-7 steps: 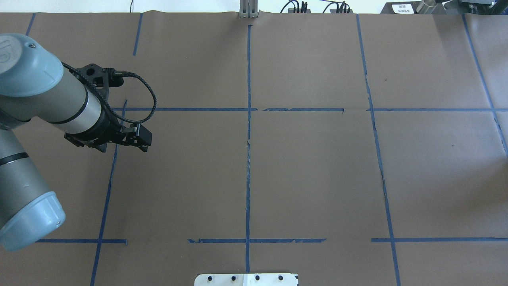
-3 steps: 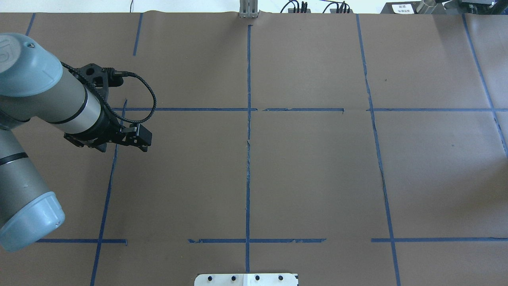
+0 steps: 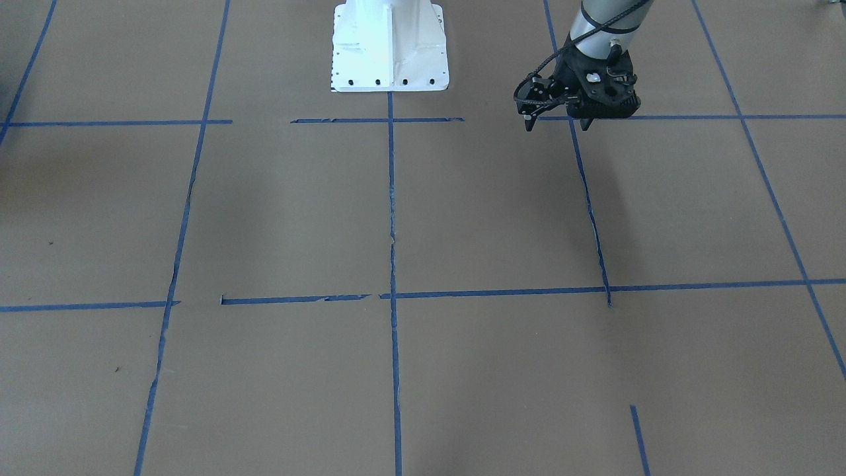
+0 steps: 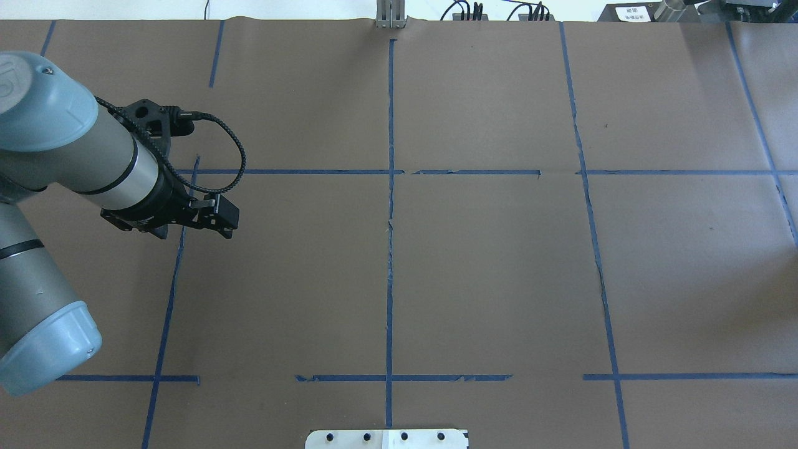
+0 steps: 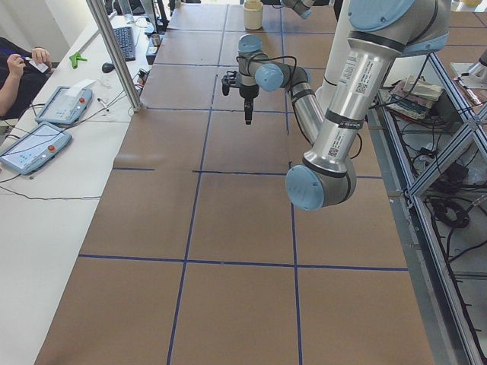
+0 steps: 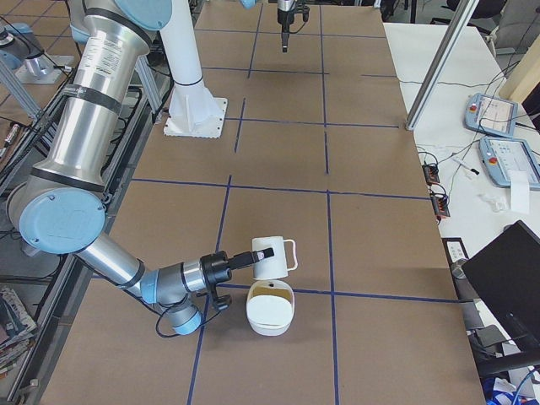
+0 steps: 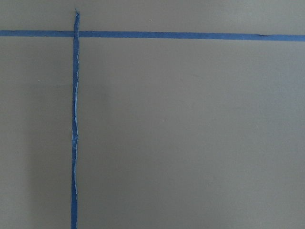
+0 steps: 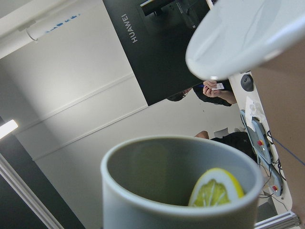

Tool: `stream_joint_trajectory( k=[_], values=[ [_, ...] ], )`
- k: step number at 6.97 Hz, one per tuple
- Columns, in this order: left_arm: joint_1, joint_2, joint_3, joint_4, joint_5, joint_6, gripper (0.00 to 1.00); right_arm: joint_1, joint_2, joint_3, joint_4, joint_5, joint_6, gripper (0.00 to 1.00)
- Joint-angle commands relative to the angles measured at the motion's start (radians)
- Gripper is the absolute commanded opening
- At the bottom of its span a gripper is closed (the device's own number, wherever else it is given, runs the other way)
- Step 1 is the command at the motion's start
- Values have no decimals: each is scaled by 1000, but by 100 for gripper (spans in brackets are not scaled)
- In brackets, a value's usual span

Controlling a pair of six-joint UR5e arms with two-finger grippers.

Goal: Left arm hands cup to right arm to dump lemon

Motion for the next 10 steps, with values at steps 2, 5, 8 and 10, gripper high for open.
stream_joint_trajectory(
  k=[2,5,8,10],
  values=[
    [0,0,0,0,0,0,100,3,-1,3,28,-22,181,36],
    [0,0,0,-2,0,0,100,1,-1,3,30,-22,184,37],
    [0,0,0,-2,-2,0,100,1,-4,-13,15,-10,112,36],
    [2,0,0,-2,-3,0,100,-2,-3,-13,-12,4,-124,36]
  ],
)
